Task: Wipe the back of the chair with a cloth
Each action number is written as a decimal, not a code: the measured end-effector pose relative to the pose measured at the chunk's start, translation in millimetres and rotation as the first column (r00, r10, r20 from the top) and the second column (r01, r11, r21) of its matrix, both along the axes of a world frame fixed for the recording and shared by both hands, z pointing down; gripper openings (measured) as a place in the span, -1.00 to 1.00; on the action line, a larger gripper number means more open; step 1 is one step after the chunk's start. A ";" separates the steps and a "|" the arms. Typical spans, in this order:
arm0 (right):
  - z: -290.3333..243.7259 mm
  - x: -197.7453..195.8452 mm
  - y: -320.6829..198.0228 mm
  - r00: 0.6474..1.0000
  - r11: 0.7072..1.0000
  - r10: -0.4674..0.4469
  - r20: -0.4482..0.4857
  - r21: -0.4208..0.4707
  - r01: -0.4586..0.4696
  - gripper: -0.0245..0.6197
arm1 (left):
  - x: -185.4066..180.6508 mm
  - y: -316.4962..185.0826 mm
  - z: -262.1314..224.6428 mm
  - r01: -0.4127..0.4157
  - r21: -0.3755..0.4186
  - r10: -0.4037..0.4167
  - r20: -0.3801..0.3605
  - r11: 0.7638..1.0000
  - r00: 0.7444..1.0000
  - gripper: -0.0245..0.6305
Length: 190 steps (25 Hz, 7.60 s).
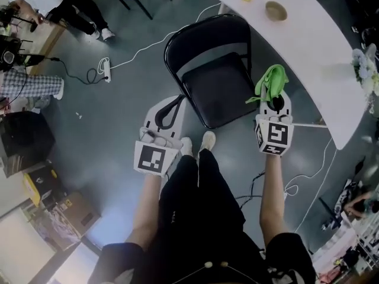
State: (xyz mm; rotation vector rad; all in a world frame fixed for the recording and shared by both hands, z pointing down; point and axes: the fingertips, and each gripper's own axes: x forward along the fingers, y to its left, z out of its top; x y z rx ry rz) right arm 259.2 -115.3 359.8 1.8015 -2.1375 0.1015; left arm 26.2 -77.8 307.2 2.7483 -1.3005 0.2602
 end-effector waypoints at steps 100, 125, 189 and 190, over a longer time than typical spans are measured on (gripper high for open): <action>251.3 -240.5 -155.0 0.941 0.938 -0.338 0.012 -0.079 0.338 -0.79 | -156.0 -122.2 176.3 0.357 0.004 -0.352 -0.167 0.934 0.921 -0.91; 264.9 -317.5 -83.7 0.822 0.806 -0.565 0.069 -0.169 0.568 -0.79 | -159.8 -112.2 177.1 0.370 -0.002 -0.364 -0.187 0.929 0.912 -0.91; 158.5 -129.9 -244.1 0.974 0.972 -0.208 0.088 -0.092 0.216 -0.79 | -130.6 -123.9 117.7 0.357 0.001 -0.353 -0.141 0.934 0.925 -0.91; 158.5 -141.1 -240.5 0.970 0.967 -0.229 0.086 -0.091 0.236 -0.79 | -132.2 -123.1 118.2 0.359 0.000 -0.356 -0.142 0.933 0.924 -0.91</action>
